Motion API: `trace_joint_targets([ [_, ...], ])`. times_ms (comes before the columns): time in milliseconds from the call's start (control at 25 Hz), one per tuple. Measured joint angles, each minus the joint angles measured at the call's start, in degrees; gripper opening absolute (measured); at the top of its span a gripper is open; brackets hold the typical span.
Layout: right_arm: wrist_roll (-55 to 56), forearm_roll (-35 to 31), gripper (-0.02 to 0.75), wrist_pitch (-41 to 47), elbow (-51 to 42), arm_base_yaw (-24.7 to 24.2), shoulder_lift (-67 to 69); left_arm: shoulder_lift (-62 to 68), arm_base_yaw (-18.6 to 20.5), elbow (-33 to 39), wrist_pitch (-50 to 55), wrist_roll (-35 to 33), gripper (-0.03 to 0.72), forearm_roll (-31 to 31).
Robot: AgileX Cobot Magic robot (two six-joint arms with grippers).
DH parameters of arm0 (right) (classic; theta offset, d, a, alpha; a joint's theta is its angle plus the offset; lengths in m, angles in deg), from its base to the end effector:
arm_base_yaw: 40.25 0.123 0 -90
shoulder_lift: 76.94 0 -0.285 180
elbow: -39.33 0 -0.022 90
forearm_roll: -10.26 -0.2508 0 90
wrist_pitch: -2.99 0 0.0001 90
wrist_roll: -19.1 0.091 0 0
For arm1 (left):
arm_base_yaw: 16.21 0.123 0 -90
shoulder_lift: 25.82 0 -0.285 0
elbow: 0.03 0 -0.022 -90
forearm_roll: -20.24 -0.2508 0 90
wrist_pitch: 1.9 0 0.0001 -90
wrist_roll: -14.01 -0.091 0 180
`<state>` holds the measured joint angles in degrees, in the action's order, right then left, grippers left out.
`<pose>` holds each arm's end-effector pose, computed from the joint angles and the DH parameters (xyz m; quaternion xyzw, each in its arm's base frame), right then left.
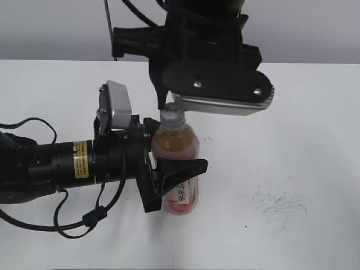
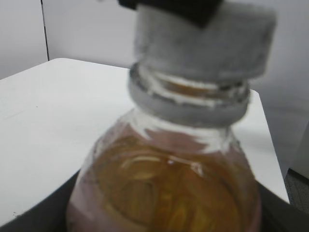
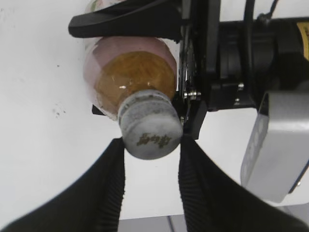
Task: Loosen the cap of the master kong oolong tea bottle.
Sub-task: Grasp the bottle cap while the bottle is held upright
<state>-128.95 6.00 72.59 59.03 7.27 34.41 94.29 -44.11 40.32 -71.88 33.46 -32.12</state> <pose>0.2548 0.2877 0.3172 -0.9778 -0.1265 -0.1019 0.1321 0.2399 -0.2036 0.1286 0.4450 0.6061 -0.4259 0.5032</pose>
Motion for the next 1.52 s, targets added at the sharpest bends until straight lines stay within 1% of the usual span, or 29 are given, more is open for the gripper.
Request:
trace_joint_targets([
  [80, 8.6, 0.2, 0.262, 0.2, 0.1, 0.0, 0.0, 0.0, 0.0, 0.0, 0.2, 0.2, 0.445, 0.2],
  [200, 22.2, -0.3, 0.328, 0.4, 0.6, 0.2, -0.2, 0.0, 0.0, 0.0, 0.4, 0.9, 0.445, 1.1],
  [320, 35.3, 1.0, 0.442, 0.3, 0.6, 0.2, -0.2, 0.0, 0.0, 0.0, 0.4, 1.0, 0.445, 1.3],
  [400, 44.4, 2.5, 0.537, 0.3, 0.6, 0.2, -0.2, 0.0, 0.0, 0.0, 0.4, 1.0, 0.445, 1.3],
  [440, 50.0, 2.9, 0.570, 0.3, 0.6, 0.2, -0.2, 0.0, 0.0, 0.0, 0.5, 1.1, 0.445, 1.4],
  [480, 54.9, 3.3, 0.584, 0.3, 0.6, 0.2, -0.2, 0.0, 0.0, 0.0, 0.5, 1.1, 0.445, 1.4],
  [560, 66.5, 2.8, 0.585, 0.3, 0.6, 0.2, -0.2, 0.0, 0.0, 0.0, 0.5, 1.1, 0.445, 1.4],
  [760, 88.6, -5.1, 0.585, 0.3, 0.6, 0.2, -0.2, 0.0, 0.0, 0.0, 0.5, 1.1, 0.445, 1.4],
  [840, 97.7, -7.0, 0.585, 0.3, 0.6, 0.2, -0.2, 0.0, 0.0, 0.0, 0.5, 1.1, 0.445, 1.4],
  [960, 111.2, -6.9, 0.585, 0.3, 0.6, 0.2, -0.2, 0.0, 0.0, 0.0, 0.5, 1.1, 0.445, 1.4],
  [1120, 126.4, -2.7, 0.585, 0.3, 0.6, 0.2, -0.2, 0.0, 0.0, 0.0, 0.5, 1.1, 0.445, 1.4],
  [1280, 134.6, 1.0, 0.581, 0.3, 0.6, 0.2, -0.2, 0.0, 0.0, 0.0, 0.5, 1.1, 0.445, 1.4],
  [1520, 136.6, 1.0, 0.545, 0.4, -1.5, 0.2, -0.2, 0.0, 0.0, 0.0, 0.5, 1.1, 0.445, 1.4],
])
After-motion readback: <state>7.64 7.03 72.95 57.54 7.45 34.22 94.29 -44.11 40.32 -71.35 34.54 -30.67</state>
